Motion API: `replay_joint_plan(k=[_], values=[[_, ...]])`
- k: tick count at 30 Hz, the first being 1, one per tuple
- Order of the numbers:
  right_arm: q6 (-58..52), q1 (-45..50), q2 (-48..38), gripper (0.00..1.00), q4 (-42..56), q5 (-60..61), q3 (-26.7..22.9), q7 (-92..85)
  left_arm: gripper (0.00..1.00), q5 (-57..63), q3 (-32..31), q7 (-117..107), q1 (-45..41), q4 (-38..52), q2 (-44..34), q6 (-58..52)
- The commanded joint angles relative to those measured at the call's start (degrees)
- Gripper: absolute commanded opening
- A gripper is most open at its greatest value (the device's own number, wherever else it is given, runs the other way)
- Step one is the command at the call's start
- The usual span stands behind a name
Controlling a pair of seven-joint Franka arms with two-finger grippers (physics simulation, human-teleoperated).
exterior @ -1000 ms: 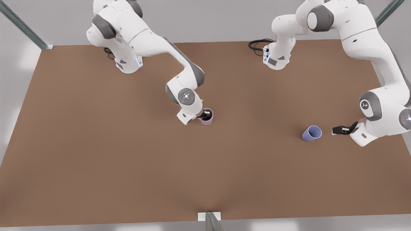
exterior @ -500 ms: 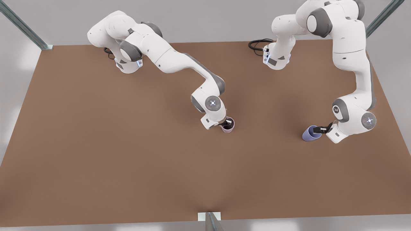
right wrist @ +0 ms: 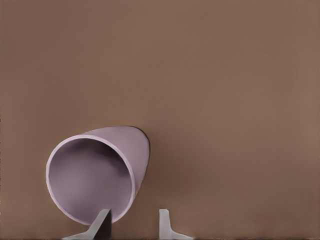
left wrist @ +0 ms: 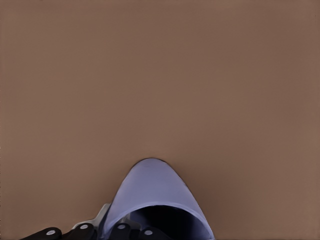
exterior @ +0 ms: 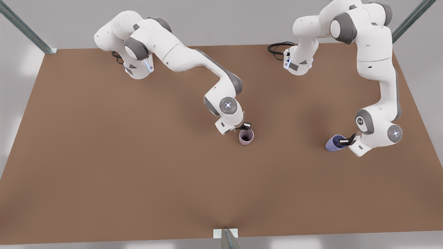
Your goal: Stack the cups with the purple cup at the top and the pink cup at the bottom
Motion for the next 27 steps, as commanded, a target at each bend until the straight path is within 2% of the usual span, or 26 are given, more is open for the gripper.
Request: replay_joint_plan(k=[1,2,3,4,6,7,8,9,10,11,13,15,18,23,25,27], values=[[-0.88,-0.09,-0.98,0.51,-0.09,0.09,-0.05,-0.22,0.21,-0.1,0.0,-0.09,-0.13,1.03,0.01,-1.19],[-2.47,-0.79,-3.26,0.52,-0.18,0.01,-0.31,-0.4,0.21,-0.1,0.0,-0.09,-0.22,1.56,0.01,-1.54],[-2.56,-1.32,-8.09,0.61,-4.39,-0.61,-1.98,-3.03,0.21,-0.1,0.0,-0.18,-0.66,1.56,0.01,-1.54],[-2.99,-6.67,-15.56,0.99,-10.18,-0.52,-2.33,-5.76,0.21,-0.1,0.0,-0.09,-0.75,1.56,0.01,-1.46],[-5.72,-17.04,-28.92,1.0,-21.79,-0.7,-2.42,-17.96,0.21,-0.1,0.0,-0.36,-1.89,2.27,-0.26,-1.72],[-10.98,-23.55,-32.0,1.0,-22.15,-0.87,-2.42,-23.85,0.21,-0.1,-0.09,-0.44,-2.07,2.35,-0.87,-2.25],[-18.63,-27.42,-34.55,1.0,-21.8,-9.28,-2.42,-31.85,0.21,-0.1,-0.09,-1.14,-3.3,2.35,-1.49,-2.16],[-21.45,-32.34,-37.36,1.0,-22.15,-14.85,-2.24,-39.57,0.21,-0.1,-0.09,-3.43,-4.88,3.23,-1.93,-3.21],[-23.47,-37.7,-39.21,1.0,-22.24,-14.85,-2.42,-48.12,0.21,-0.1,-0.09,-5.36,-6.2,5.43,-2.19,-6.11],[-25.4,-41.3,-40.0,1.0,-21.8,-15.02,-2.07,-48.82,0.21,-0.1,-0.09,-7.47,-7.69,5.87,-3.42,-7.35],[-25.76,-47.55,-40.97,1.0,-21.53,-16.6,1.71,-50.85,0.21,-0.19,-0.09,-13.62,-11.47,6.57,-5.18,-9.71],[-25.49,-46.94,-40.45,1.0,-20.13,-16.78,1.62,-52.68,0.21,-0.28,-1.14,-22.67,-16.57,7.8,-6.23,-11.39],[-28.75,-47.73,-40.53,1.0,-18.28,-16.78,-0.13,-58.32,0.21,-0.37,-8.61,-33.83,-16.57,7.98,-7.99,-12.35],[-30.24,-47.91,-39.92,1.0,-17.32,-15.9,-0.31,-58.32,0.21,-0.28,-18.37,-47.99,-16.66,7.98,-9.84,-13.41],[-30.15,-47.99,-38.51,1.0,-15.12,-15.29,-0.14,-57.79,0.21,-0.28,-21.44,-52.47,-16.74,8.77,-9.4,-13.06],[-29.89,-48.17,-38.51,1.0,-14.85,-15.64,-0.31,-57.79,0.21,-0.28,-21.89,-54.76,-18.5,9.91,-8.7,-12.79]])
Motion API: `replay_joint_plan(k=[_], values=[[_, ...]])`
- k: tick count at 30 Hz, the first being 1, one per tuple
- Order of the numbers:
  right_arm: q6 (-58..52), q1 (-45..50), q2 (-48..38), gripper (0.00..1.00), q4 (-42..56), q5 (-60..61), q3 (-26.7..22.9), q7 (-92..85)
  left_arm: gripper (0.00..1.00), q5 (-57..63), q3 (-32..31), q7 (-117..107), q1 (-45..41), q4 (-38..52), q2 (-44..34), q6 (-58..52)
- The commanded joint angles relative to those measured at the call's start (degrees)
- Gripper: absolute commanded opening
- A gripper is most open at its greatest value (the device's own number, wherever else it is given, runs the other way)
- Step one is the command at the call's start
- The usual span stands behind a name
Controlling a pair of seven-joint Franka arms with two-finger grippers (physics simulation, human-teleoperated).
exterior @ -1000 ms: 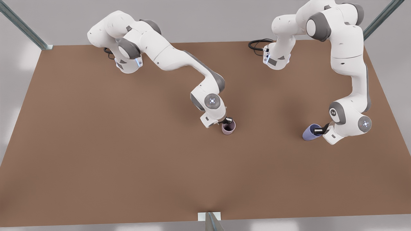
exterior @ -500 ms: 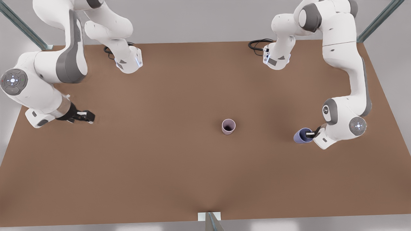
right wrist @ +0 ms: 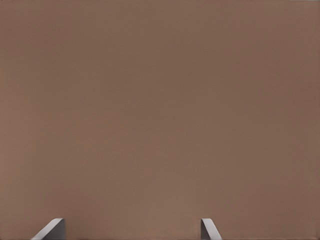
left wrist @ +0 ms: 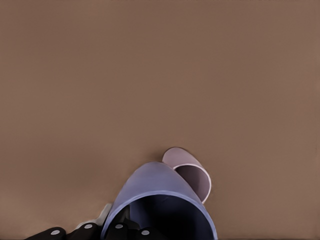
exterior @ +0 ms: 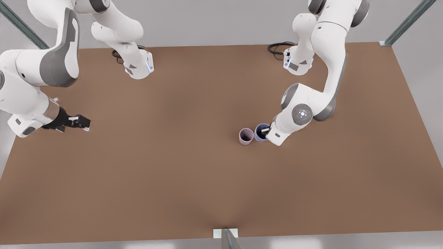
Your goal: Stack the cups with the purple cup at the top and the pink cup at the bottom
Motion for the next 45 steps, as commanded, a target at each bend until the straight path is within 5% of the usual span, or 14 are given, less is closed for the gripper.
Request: replay_joint_plan(k=[1,45], values=[[0.07,0.2,0.14,1.0,0.0,0.02,0.0,0.0,0.21,-3.17,0.01,-0.28,-0.31,0.02,0.02,0.15],[0.16,0.29,1.02,1.0,1.85,0.28,0.09,0.0,0.21,-3.43,-0.08,-3.89,-4.18,1.95,6.35,1.65]])
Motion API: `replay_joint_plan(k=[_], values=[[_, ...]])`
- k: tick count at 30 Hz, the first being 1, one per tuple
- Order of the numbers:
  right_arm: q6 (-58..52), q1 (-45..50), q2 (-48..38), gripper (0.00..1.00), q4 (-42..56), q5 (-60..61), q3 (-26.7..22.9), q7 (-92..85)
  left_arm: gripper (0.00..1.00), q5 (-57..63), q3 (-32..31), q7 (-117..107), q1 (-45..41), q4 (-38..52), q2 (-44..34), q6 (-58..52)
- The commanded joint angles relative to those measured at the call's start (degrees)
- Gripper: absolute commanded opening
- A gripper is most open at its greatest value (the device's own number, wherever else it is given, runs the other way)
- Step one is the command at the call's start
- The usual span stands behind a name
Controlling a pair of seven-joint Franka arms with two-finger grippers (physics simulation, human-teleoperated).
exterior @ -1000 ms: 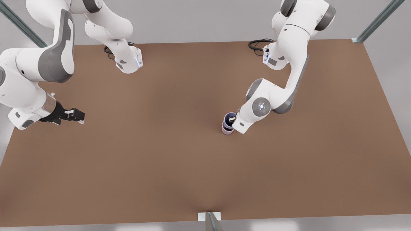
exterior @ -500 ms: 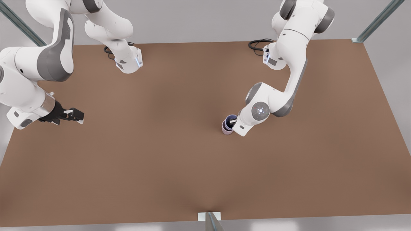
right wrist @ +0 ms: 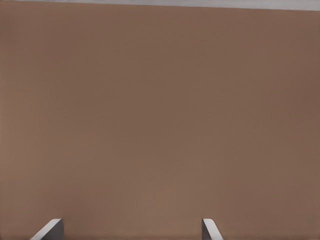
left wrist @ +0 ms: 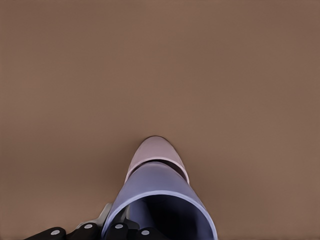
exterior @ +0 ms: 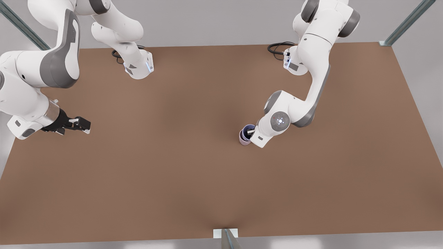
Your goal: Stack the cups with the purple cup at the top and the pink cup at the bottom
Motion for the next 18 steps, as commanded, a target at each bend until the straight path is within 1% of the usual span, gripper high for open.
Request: replay_joint_plan(k=[1,3,6,7,8,14,16,17,18], values=[[0.0,0.0,0.0,1.0,0.0,0.0,0.0,0.0,0.21,-2.8,0.0,0.09,0.0,-0.01,0.01,0.07],[0.0,0.0,0.0,1.0,0.0,0.0,0.0,0.0,0.3,-2.8,0.0,0.09,0.0,-0.01,0.01,0.07],[0.0,0.0,-0.01,1.0,0.0,0.0,0.0,0.0,0.36,-2.71,0.0,0.18,0.0,-0.01,0.09,0.07],[0.0,0.0,0.0,1.0,0.0,0.0,0.0,0.0,0.42,-2.71,0.0,0.18,0.0,-0.01,0.18,0.07],[0.0,0.0,-0.09,1.0,0.0,0.0,0.0,0.0,0.44,-2.71,0.0,0.18,0.0,-0.01,0.18,0.07],[0.0,0.0,-0.01,1.0,0.0,0.0,0.0,0.0,0.45,-2.71,0.0,0.27,0.0,-0.01,0.27,-0.02],[0.0,0.0,-0.09,1.0,0.0,0.0,0.0,0.0,0.5,-2.54,0.0,0.27,0.0,0.08,0.18,-0.02],[0.0,0.0,-0.09,1.0,0.0,0.0,0.0,0.0,0.64,-2.45,0.09,0.35,0.0,0.17,0.18,-0.02],[0.0,0.0,0.0,1.0,0.0,0.0,0.0,0.0,1.0,0.71,0.0,-0.26,0.0,0.43,0.18,-0.02]])
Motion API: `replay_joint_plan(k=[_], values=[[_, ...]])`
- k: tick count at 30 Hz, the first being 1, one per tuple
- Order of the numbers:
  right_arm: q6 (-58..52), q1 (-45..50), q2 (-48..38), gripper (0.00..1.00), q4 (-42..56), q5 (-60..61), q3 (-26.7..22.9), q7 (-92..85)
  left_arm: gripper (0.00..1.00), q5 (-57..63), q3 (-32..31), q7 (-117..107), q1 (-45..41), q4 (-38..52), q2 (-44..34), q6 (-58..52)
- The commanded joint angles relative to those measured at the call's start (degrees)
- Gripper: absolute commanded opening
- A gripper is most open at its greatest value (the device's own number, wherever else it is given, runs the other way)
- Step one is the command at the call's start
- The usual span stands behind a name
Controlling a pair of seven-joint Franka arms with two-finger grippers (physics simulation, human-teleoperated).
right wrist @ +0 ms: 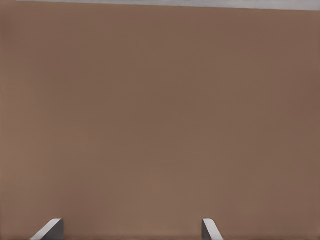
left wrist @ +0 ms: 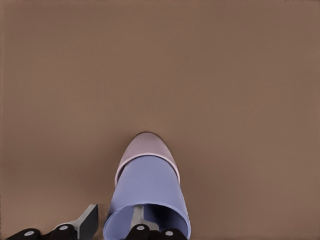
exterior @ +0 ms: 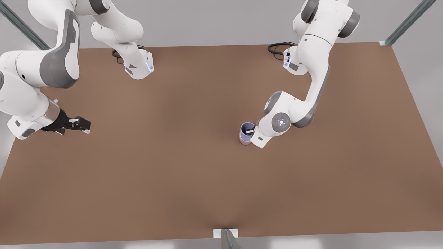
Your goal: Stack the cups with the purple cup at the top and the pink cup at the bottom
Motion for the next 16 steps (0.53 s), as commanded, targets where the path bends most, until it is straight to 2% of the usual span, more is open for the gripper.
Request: replay_joint_plan(k=[1,4,6,8,9,10,11,13,16], values=[[0.0,0.0,0.0,1.0,0.0,0.0,0.0,-0.09,1.0,3.42,0.0,0.1,0.01,0.16,-0.27,-0.14],[0.0,0.0,0.0,1.0,0.0,0.0,0.0,0.0,1.0,3.51,1.66,2.55,0.09,4.46,-1.32,-6.11],[0.0,0.0,-0.01,1.0,0.0,0.0,0.0,0.0,1.0,3.51,7.98,12.72,0.09,8.94,-1.85,-12.52],[0.0,0.0,0.61,1.0,0.0,-0.7,0.0,-0.09,1.0,3.68,18.1,27.86,0.18,11.5,-4.4,-17.9],[0.0,0.0,0.61,1.0,-0.09,-0.61,0.0,-0.09,1.0,7.45,18.9,29.71,0.71,11.32,-6.77,-18.51],[0.0,-0.09,0.61,1.0,0.0,-0.09,0.0,0.0,1.0,9.39,14.52,30.77,6.23,11.32,-9.32,-20.88],[0.0,-0.35,0.61,1.0,0.61,-0.09,-0.09,0.26,1.0,15.19,5.37,30.42,13.97,11.23,-13.01,-21.5],[0.0,-0.88,0.61,1.0,0.79,-0.09,-0.09,0.35,1.0,20.03,0.26,30.07,17.58,10.79,-16.09,-22.64],[0.0,-0.97,0.61,1.0,0.97,-0.09,-0.09,0.44,1.0,19.59,0.09,29.8,17.76,10.62,-17.41,-22.64]])
